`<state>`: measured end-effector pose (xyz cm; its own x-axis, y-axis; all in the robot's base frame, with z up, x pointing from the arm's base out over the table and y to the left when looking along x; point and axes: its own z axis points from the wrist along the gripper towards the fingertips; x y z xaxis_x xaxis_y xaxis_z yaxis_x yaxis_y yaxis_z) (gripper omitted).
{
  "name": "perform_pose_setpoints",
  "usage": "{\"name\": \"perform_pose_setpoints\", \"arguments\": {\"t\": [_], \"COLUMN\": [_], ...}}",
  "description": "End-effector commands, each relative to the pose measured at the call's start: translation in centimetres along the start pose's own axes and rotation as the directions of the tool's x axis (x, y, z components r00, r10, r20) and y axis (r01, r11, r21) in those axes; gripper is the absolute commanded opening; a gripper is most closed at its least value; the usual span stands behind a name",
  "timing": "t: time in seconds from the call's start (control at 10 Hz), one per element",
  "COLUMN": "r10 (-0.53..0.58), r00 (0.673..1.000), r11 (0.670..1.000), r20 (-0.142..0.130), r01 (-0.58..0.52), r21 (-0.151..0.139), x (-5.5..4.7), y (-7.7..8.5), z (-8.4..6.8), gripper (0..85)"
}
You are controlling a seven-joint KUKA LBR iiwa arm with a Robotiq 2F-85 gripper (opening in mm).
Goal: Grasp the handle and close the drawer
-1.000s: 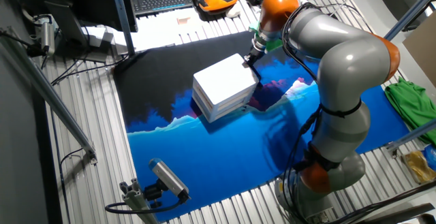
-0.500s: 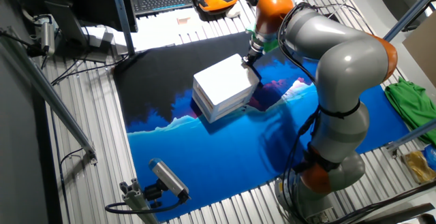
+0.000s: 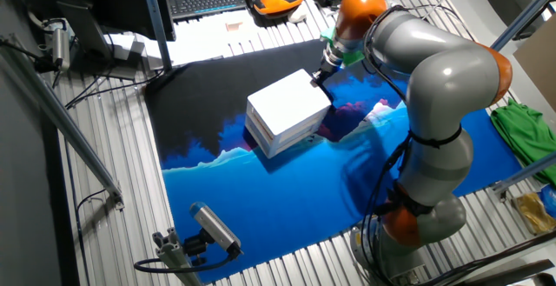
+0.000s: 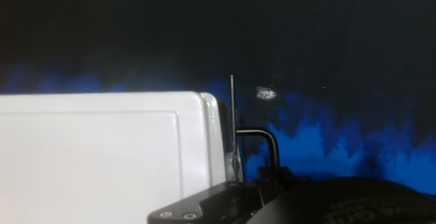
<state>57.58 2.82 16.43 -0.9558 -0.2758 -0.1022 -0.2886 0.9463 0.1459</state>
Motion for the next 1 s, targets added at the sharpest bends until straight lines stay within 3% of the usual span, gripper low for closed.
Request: {"name": "perform_pose_setpoints", "arguments": {"t": [0.0, 0.4, 0.9], "r10": [-0.007, -0.022, -0.027], "r00": [1.0, 1.0, 1.0], "r11": [1.0, 0.998, 0.996], "r20": [0.006, 0.009, 0.005], "r01": [0.007, 0.021, 0.027], "r21": [0.003, 0.061, 0.085], "x": [-0.1, -0.1, -0.1], "y": [0.0, 0.1, 0.2], "z": [-0.1, -0.8, -0.9], "gripper": [0.0, 0.0, 0.0]}}
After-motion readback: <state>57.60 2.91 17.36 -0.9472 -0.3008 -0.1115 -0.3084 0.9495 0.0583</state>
